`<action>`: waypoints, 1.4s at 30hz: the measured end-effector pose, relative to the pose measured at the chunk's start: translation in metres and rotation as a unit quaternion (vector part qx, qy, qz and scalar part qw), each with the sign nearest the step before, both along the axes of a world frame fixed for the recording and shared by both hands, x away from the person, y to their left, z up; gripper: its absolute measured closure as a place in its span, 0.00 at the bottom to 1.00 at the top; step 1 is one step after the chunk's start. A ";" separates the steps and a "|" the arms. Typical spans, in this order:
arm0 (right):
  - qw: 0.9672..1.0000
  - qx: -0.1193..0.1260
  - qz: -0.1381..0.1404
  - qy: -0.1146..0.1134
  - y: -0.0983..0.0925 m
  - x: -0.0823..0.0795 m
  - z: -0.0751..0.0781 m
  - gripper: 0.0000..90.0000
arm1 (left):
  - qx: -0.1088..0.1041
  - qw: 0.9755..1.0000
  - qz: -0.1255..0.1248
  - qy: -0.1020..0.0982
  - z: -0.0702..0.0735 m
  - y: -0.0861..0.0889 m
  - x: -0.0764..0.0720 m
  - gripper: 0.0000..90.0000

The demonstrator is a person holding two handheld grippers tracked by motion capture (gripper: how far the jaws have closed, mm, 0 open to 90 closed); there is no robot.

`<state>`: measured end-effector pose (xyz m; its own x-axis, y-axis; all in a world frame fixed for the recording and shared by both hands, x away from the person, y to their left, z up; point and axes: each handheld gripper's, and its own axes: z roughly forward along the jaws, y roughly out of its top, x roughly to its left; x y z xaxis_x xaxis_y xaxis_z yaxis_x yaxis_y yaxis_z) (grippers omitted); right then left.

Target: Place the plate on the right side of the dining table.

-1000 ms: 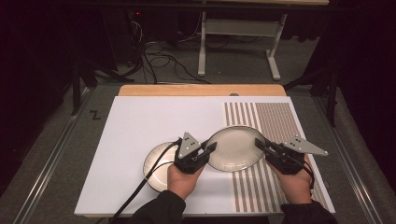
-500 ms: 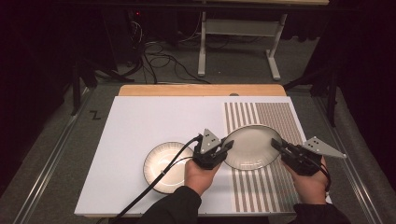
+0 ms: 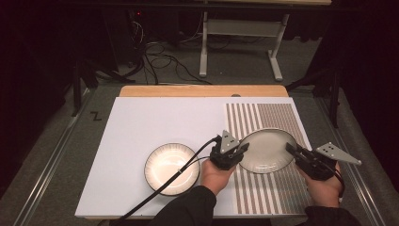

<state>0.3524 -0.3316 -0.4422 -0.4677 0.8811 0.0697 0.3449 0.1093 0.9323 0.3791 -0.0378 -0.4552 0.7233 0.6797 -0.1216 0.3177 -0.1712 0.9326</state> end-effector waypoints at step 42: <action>1.000 -0.017 -0.014 0.021 -0.014 0.009 -0.023 0.95 | 0.032 0.997 0.038 0.053 -0.033 -0.018 0.022 0.72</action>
